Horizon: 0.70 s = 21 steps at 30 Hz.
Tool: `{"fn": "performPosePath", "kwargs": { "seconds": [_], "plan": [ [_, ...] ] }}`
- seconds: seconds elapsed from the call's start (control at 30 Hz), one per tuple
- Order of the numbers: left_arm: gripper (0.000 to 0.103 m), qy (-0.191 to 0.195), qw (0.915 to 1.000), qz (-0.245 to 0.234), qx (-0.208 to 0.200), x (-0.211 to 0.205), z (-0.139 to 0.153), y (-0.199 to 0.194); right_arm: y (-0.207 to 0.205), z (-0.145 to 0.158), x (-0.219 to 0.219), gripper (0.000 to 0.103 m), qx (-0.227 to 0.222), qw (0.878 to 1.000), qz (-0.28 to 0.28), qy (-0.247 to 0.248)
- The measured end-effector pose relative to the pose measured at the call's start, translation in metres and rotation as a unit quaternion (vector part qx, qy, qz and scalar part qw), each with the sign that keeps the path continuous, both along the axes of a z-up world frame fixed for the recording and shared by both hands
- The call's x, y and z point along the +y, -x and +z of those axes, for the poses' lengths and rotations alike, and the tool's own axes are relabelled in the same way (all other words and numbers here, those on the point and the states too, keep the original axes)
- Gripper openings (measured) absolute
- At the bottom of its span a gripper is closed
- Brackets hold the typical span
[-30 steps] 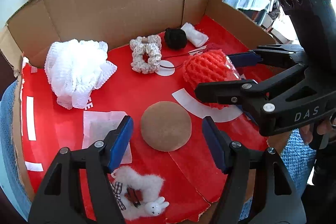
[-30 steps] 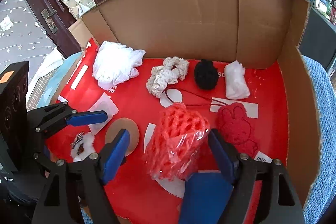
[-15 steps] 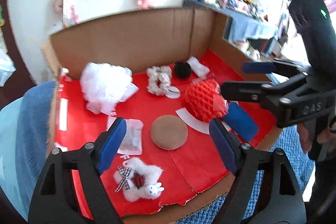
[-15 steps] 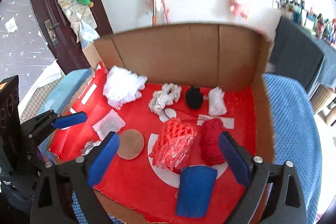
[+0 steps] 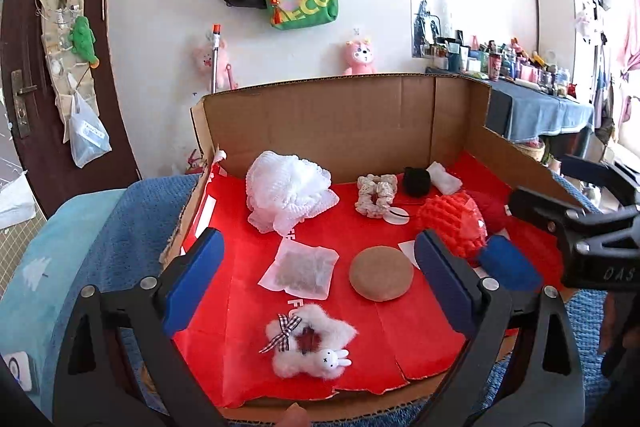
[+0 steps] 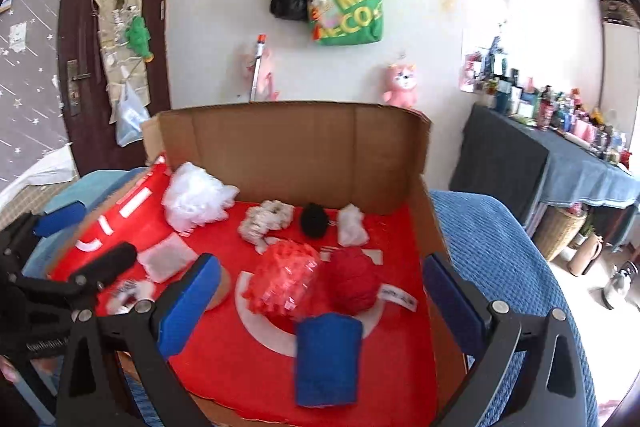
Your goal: Organize soft objects
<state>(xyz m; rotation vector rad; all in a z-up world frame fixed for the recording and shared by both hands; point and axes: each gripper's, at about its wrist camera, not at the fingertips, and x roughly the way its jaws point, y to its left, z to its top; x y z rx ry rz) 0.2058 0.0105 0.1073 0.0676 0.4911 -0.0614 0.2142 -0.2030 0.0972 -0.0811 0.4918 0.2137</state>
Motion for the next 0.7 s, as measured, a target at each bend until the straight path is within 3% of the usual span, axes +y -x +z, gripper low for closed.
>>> {"fn": "performPosePath", "kwargs": {
  "seconds": [0.7],
  "plan": [
    [0.097, 0.011, 0.999, 0.024, 0.036, 0.007, -0.029, -0.008, 0.0, -0.033, 0.005, 0.103, 0.025, 0.999, -0.024, 0.02]
  ]
}}
